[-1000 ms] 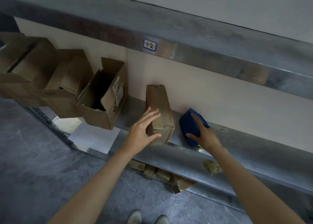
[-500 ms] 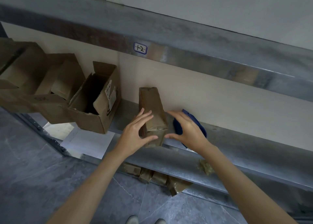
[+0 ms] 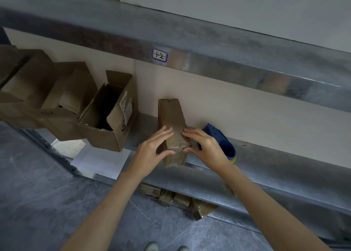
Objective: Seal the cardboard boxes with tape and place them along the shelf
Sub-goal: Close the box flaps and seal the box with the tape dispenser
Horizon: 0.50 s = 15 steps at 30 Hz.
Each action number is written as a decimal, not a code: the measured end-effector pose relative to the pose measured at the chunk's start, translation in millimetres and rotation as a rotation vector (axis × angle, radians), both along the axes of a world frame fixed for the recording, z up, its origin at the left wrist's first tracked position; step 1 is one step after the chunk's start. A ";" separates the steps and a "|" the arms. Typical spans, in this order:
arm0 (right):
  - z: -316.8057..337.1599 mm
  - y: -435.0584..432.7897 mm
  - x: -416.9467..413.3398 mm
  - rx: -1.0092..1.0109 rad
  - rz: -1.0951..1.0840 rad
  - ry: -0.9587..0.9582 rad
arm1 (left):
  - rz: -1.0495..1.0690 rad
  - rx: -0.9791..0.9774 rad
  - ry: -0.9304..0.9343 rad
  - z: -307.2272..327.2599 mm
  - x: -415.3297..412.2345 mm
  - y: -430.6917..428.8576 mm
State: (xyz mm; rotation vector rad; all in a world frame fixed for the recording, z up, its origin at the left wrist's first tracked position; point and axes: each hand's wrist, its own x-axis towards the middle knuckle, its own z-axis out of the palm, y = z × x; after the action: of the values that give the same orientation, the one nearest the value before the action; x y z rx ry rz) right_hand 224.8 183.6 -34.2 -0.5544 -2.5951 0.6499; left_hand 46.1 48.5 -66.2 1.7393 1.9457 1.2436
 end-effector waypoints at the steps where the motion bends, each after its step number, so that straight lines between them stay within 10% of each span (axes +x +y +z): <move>1: 0.0 -1.0 0.2 0.003 0.004 -0.002 | 0.004 0.003 -0.015 0.3 0.8 -0.1; 15: -0.6 -16.9 -21.3 -0.065 -0.217 0.151 | 0.362 0.117 -0.097 8.7 33.9 15.7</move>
State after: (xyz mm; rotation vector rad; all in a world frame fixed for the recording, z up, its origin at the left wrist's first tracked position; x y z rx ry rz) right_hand 203.5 166.6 -34.8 -0.7638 -2.3395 0.6769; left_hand 79.9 64.2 -57.6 1.3826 2.2371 1.5559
